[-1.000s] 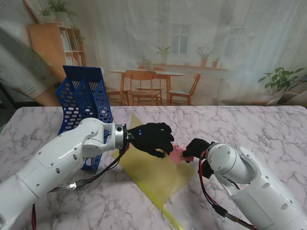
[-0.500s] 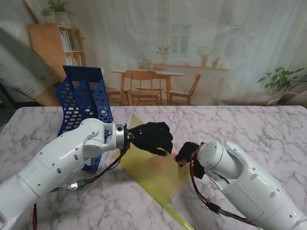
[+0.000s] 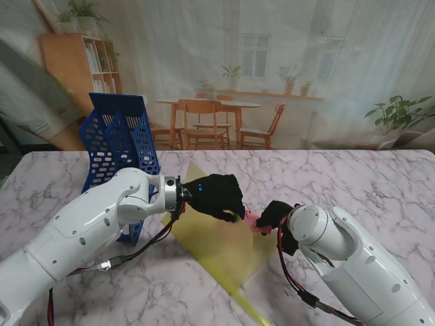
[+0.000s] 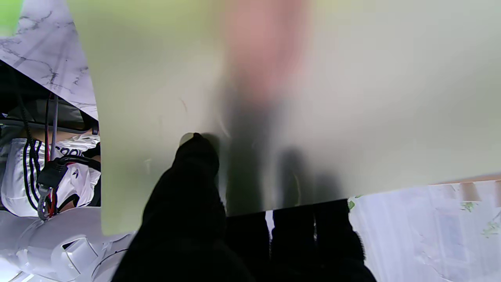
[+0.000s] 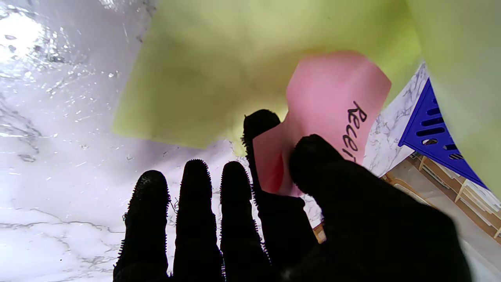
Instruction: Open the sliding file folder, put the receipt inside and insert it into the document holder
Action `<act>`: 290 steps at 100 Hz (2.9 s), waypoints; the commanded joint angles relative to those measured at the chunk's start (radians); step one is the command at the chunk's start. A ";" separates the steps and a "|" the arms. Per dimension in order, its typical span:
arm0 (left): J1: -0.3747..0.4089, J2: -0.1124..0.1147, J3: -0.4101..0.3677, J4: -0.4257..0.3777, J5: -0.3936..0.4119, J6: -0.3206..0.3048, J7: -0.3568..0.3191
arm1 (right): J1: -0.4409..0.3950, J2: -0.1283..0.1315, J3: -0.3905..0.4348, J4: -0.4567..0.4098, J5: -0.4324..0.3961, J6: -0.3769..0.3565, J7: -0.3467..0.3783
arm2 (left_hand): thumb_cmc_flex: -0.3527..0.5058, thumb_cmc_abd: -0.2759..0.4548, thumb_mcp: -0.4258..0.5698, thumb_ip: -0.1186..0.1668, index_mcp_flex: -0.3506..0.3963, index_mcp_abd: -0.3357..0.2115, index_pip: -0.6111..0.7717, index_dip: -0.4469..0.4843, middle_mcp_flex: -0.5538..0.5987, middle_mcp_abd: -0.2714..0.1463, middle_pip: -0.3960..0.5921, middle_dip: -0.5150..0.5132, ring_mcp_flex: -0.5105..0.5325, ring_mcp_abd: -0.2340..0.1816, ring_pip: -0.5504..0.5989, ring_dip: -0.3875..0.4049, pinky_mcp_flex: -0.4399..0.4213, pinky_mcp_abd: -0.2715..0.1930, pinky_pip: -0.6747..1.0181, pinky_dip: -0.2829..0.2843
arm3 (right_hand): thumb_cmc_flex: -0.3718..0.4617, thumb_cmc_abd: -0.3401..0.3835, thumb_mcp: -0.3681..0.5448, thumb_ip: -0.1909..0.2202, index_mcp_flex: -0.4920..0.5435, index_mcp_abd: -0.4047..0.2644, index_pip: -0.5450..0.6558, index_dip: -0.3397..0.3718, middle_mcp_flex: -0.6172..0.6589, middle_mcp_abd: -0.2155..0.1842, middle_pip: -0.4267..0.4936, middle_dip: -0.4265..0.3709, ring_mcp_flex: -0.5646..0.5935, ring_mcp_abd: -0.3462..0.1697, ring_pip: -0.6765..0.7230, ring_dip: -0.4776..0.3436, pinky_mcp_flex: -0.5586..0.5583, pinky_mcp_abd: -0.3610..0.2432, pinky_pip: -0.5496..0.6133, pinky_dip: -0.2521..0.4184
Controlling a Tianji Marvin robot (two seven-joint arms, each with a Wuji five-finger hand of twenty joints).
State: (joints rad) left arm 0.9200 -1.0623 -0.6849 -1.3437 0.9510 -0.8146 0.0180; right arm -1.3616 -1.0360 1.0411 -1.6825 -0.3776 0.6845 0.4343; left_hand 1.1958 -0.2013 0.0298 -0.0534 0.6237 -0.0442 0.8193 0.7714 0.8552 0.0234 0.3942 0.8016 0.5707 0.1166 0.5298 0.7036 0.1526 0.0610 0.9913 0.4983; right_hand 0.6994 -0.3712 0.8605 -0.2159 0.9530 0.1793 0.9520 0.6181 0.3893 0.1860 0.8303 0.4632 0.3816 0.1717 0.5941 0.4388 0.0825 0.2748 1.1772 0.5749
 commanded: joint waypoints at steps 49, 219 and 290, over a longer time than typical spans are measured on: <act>-0.050 -0.022 0.075 0.006 -0.172 0.038 -0.107 | -0.046 -0.004 0.043 -0.017 -0.007 -0.026 -0.013 | 0.095 0.090 0.235 0.001 0.063 -0.016 0.175 0.131 -0.007 0.099 0.111 -0.016 0.331 0.118 0.186 0.018 0.377 0.206 0.286 0.075 | 0.053 0.025 -0.007 0.003 0.004 -0.025 0.022 0.011 0.013 0.011 0.038 0.009 0.021 0.007 0.046 0.005 0.009 -0.011 0.030 0.005; -0.083 -0.048 0.116 0.050 -0.123 0.000 -0.015 | 0.074 0.025 -0.028 0.028 0.156 0.069 0.111 | 0.095 0.083 0.343 -0.026 0.286 0.004 0.374 0.163 -0.133 -0.008 0.011 -0.022 0.030 0.015 -0.053 -0.012 0.014 0.089 0.043 0.044 | 0.057 0.038 -0.013 0.008 -0.007 -0.004 0.042 0.017 0.072 0.020 0.061 0.040 0.086 0.039 0.190 0.080 0.082 -0.034 0.197 0.059; -0.071 -0.049 0.111 0.049 -0.134 0.017 -0.013 | 0.139 0.033 -0.184 0.066 0.085 0.027 0.127 | 0.095 0.092 0.337 -0.026 0.265 -0.001 0.365 0.162 -0.137 -0.007 0.017 -0.031 0.026 0.015 -0.043 -0.035 0.015 0.090 0.048 0.042 | 0.043 0.109 -0.170 0.010 -0.106 -0.187 0.061 0.039 0.003 0.017 0.034 0.039 0.040 0.022 0.169 0.075 0.049 -0.048 0.186 0.050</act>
State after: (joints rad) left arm 0.8502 -1.1122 -0.5736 -1.2898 0.8242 -0.7998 0.0251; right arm -1.2137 -0.9978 0.8578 -1.6139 -0.2780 0.7201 0.5641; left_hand 1.1744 -0.2632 0.2307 -0.1541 0.6969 0.0791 0.7976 0.7956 0.7464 0.0307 0.4018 0.7784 0.6303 0.1396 0.4747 0.6772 0.1810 0.1647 1.0553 0.5353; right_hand 0.7102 -0.2966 0.7022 -0.2159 0.8618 0.0746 0.9764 0.6352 0.4111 0.1986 0.8525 0.4972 0.4410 0.1973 0.7432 0.5040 0.1434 0.2486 1.3450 0.6156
